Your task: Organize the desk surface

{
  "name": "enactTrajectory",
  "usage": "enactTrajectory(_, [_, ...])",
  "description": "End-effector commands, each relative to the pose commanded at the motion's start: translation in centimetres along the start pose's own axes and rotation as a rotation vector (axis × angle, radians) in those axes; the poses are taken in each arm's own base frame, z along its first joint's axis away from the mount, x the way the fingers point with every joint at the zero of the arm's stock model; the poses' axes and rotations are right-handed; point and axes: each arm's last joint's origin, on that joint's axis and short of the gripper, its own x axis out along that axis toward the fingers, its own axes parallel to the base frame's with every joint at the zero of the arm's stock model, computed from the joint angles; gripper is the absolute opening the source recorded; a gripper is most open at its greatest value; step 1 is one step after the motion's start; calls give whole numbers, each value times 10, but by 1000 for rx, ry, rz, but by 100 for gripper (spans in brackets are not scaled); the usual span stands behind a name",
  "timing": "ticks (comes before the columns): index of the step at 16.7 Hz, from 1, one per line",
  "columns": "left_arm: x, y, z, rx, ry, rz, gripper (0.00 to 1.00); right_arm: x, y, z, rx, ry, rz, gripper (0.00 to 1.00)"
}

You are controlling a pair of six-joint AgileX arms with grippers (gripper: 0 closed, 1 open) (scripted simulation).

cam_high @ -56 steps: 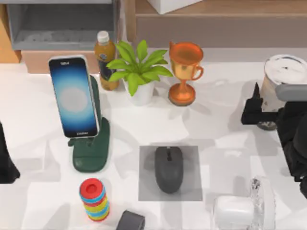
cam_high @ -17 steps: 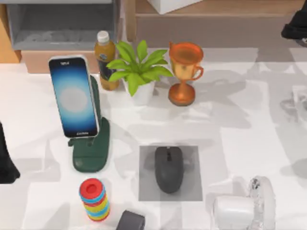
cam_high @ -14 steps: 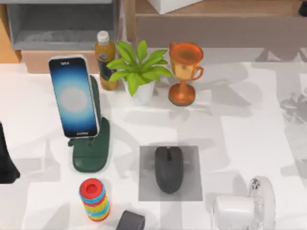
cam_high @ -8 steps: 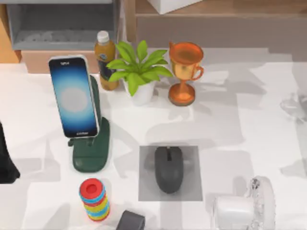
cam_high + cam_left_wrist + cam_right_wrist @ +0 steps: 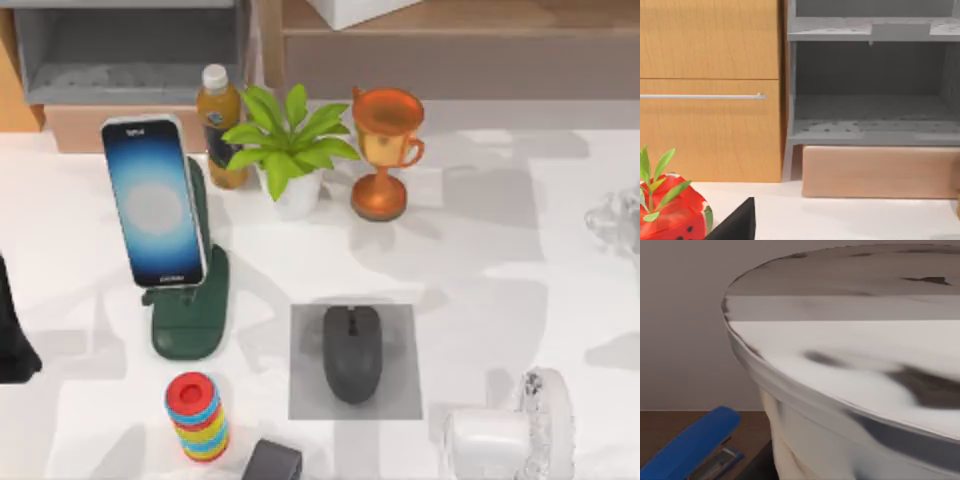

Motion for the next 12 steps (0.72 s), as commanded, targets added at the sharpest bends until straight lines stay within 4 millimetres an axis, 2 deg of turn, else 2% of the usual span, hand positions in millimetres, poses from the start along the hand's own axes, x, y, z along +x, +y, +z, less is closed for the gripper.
enactTrajectory(3, [0,0,0,0,0,0,100,5,-5,-1,6,35,22,0])
enactTrajectory(12, [0,0,0,0,0,0,100,6,-6,-2,6,37,26,0])
